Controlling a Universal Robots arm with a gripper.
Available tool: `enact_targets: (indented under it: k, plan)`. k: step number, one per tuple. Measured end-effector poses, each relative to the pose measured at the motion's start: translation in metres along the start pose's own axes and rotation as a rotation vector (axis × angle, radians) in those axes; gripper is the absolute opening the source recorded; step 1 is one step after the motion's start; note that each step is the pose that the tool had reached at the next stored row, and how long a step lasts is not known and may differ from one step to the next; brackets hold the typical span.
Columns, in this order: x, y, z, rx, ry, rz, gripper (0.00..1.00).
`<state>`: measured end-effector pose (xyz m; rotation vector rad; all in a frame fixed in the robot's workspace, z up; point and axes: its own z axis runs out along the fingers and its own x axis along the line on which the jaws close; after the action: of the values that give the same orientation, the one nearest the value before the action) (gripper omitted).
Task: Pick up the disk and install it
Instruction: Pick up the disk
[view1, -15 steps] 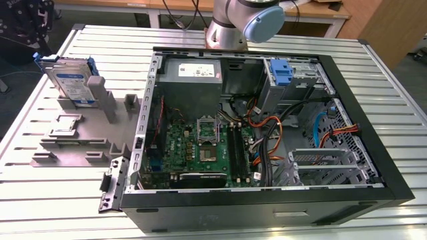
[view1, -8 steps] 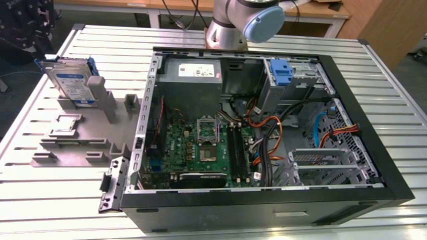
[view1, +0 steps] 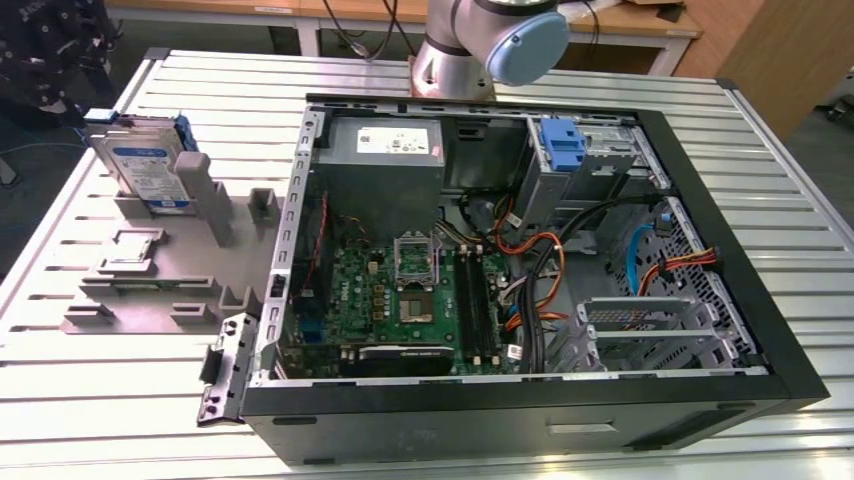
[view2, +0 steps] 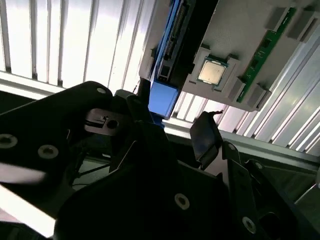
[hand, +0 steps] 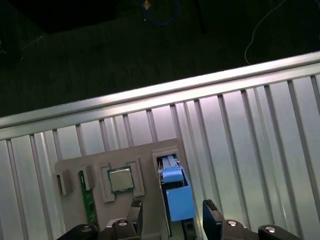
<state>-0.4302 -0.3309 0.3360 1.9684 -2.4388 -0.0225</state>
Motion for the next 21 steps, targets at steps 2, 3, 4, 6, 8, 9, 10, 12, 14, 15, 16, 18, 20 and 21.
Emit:
enact_targets:
  k: [2,3,4,6,8,9,10,12,14,15,16,18,20,21]
  plan:
    - [0.0,0.0,0.0021,0.0016,0.0002,-0.03,0.59]
    - [0.0,0.0,0.0032,0.0024,0.0003,-0.046,0.59]
    - [0.0,-0.0001,0.0043,0.0032,0.0004,-0.061,0.59]
    - [0.0,-0.0001,0.006,0.0062,0.0002,-0.085,0.59]
    - [0.0,0.0001,0.007,0.0102,0.0011,-0.093,0.59]
    - [0.0001,0.0005,0.0077,0.0136,0.0007,-0.094,0.59]
    - [0.0002,0.0011,0.0085,0.0187,-0.0002,-0.095,0.59]
    - [0.0007,0.0031,0.0098,0.0301,-0.002,-0.096,0.59]
    - [0.001,0.0044,0.0112,0.0344,-0.0028,-0.096,0.59]
    - [0.0011,0.0046,0.0119,0.0346,-0.0029,-0.098,0.59]
    - [0.0011,0.0047,0.0126,0.0345,-0.0029,-0.102,0.59]
    - [0.001,0.0048,0.0138,0.0343,-0.0028,-0.116,0.59]
    - [0.0009,0.0048,0.0152,0.0342,-0.0028,-0.132,0.59]
    - [0.0008,0.0049,0.0159,0.0342,-0.0029,-0.137,0.59]
